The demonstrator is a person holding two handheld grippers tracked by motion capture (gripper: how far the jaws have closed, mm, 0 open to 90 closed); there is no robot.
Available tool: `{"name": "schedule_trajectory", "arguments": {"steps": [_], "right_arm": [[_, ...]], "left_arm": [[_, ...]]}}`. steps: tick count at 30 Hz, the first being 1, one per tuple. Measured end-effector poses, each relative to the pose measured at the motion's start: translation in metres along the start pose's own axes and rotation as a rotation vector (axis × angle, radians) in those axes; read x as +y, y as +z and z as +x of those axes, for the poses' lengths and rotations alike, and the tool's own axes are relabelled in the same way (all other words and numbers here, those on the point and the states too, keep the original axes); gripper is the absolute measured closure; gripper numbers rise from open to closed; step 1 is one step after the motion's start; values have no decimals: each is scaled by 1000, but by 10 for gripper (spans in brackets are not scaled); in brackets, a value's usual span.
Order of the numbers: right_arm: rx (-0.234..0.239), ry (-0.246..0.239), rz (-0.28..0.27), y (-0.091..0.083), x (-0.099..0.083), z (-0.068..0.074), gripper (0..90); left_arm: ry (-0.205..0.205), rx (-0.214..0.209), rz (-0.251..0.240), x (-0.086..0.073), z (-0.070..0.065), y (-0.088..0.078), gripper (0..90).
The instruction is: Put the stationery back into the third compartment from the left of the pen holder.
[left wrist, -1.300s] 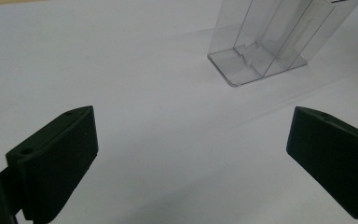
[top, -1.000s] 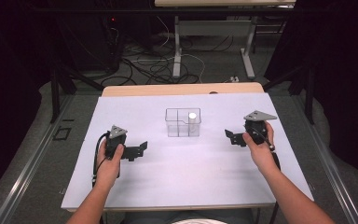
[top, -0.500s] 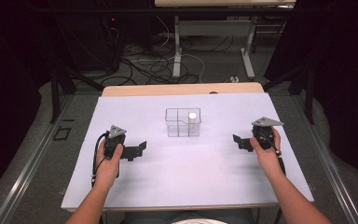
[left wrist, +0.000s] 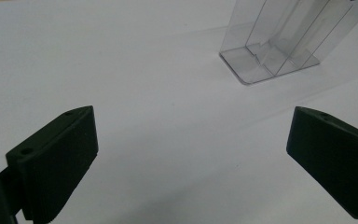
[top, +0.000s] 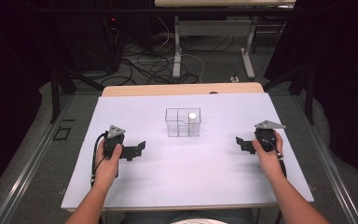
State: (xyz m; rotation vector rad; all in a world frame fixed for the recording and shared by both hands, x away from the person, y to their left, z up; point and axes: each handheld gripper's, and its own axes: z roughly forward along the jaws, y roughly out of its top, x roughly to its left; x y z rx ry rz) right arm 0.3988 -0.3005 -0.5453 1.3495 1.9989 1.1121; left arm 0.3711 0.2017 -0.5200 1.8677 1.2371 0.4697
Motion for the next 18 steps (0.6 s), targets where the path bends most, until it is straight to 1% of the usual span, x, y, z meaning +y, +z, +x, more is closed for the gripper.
{"name": "schedule_trajectory", "arguments": {"steps": [1, 2, 3, 4, 6, 7, 8, 10, 14, 18], "right_arm": [[4, 2, -4, 0, 0, 0, 9], [4, 3, -5, 1, 0, 0, 10], [0, -7, -4, 1, 0, 0, 11], [2, -7, -2, 1, -1, 0, 10], [0, -10, 3, 2, -2, 0, 11], [4, -15, 5, 3, -2, 0, 11], [3, -13, 6, 3, -3, 0, 11], [3, -7, 9, 4, -3, 1, 12], [1, -2, 17, 5, -5, 0, 17], [4, 9, 25, 5, -6, -1, 21]], "left_arm": [[6, 0, 3, 0, 0, 0, 18], [1, 0, 0, 0, 0, 0, 18], [1, 0, 0, 0, 0, 0, 18], [7, 3, 0, 0, 1, 0, 18], [-4, 0, -7, 0, 1, 0, 18], [1, 1, -2, -1, 2, 0, 19], [5, 3, -1, -1, 2, 0, 18], [-4, 1, 4, -1, 2, 1, 18], [-7, 2, 3, -1, 2, 1, 19], [6, 0, 13, -1, 2, 1, 19]]}}
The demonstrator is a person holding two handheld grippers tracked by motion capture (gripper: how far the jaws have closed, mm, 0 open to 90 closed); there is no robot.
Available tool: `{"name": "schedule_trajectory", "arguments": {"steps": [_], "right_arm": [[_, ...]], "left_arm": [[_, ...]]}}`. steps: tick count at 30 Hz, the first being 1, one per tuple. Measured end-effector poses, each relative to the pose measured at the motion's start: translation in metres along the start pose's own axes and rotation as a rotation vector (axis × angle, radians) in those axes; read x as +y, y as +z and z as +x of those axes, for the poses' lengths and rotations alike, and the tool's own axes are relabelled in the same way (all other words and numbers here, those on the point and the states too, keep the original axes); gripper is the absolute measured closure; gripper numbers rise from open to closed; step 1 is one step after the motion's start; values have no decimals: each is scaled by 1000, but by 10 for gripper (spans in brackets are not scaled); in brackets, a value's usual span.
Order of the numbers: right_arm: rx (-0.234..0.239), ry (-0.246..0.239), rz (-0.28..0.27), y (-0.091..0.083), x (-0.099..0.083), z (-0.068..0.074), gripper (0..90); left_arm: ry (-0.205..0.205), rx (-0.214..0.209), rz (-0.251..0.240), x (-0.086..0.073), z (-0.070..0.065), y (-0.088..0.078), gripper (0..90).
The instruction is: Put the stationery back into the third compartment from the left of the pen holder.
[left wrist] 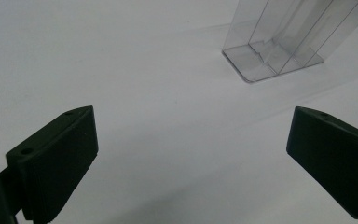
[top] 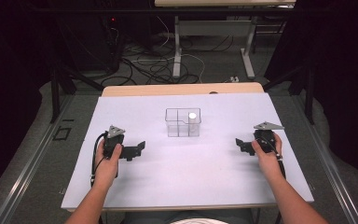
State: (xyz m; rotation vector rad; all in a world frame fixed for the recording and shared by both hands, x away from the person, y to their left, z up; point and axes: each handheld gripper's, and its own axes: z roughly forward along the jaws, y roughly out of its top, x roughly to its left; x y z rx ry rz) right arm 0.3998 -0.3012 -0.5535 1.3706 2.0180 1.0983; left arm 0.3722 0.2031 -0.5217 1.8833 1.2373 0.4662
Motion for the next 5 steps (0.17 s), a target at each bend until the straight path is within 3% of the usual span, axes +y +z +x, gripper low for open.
{"name": "schedule_trajectory", "arguments": {"steps": [5], "right_arm": [[3, 0, -3, -1, 0, 0, 24]], "left_arm": [[13, 3, 2, 0, -1, 0, 18]]}}
